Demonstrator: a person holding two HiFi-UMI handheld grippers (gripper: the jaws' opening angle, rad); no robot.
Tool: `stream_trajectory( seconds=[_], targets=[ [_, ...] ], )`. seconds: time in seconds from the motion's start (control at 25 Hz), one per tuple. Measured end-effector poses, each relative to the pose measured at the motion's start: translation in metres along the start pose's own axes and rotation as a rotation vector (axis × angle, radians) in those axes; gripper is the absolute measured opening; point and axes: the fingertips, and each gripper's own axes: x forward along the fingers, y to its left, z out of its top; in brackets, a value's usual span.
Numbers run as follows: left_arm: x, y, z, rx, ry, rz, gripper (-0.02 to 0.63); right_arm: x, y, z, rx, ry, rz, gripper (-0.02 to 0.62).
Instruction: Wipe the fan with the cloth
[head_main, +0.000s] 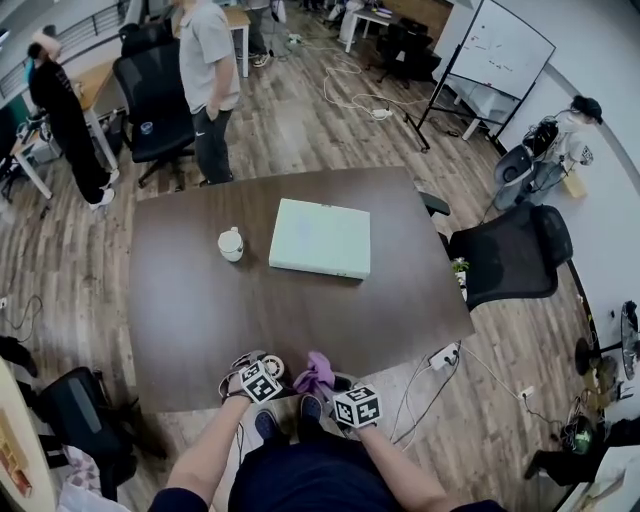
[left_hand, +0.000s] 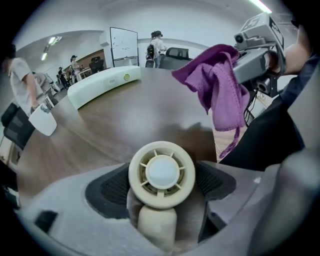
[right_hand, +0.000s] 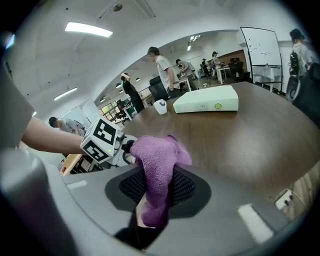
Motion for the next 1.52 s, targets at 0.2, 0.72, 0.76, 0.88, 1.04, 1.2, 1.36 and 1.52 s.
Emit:
stream_trajectory(
  seconds=[0.2,0.72,0.76,0.88,1.04,1.2,1.36,1.52],
  targets=[
    [0.006,0.000,0.005,-0.005,0.012,0.009,0.371,-0.011,-0.009,-0.011,0.043,-0.006,-0.002,0.112],
    [-0.026,-0.004,0.033,-0.074,-0.178,0.059,0.370,-0.029,0.015,0.030,-0.061,-0.126,0.069,0.110],
    [-0.034,-0.004,0.040,-0.085,-0.220,0.065,0.370,-0.032,0.020,0.038,-0.090,-0.144,0.077,0.110],
    [-0.065,-0.005,0.068,-0.084,-0.340,0.089,0.371,-0.043,0.041,0.070,-0.201,-0.211,0.102,0.110],
    [-0.113,-0.009,0.099,-0.046,-0.467,0.118,0.371,-0.057,0.072,0.110,-0.357,-0.264,0.144,0.110],
    [-0.158,-0.026,0.119,0.027,-0.541,0.120,0.371,-0.071,0.105,0.130,-0.460,-0.264,0.199,0.110],
    [-0.192,-0.040,0.131,0.096,-0.580,0.149,0.371,-0.088,0.128,0.144,-0.523,-0.282,0.223,0.110],
    [-0.214,-0.044,0.134,0.088,-0.624,0.157,0.371,-0.101,0.143,0.158,-0.557,-0.320,0.246,0.110]
  ],
)
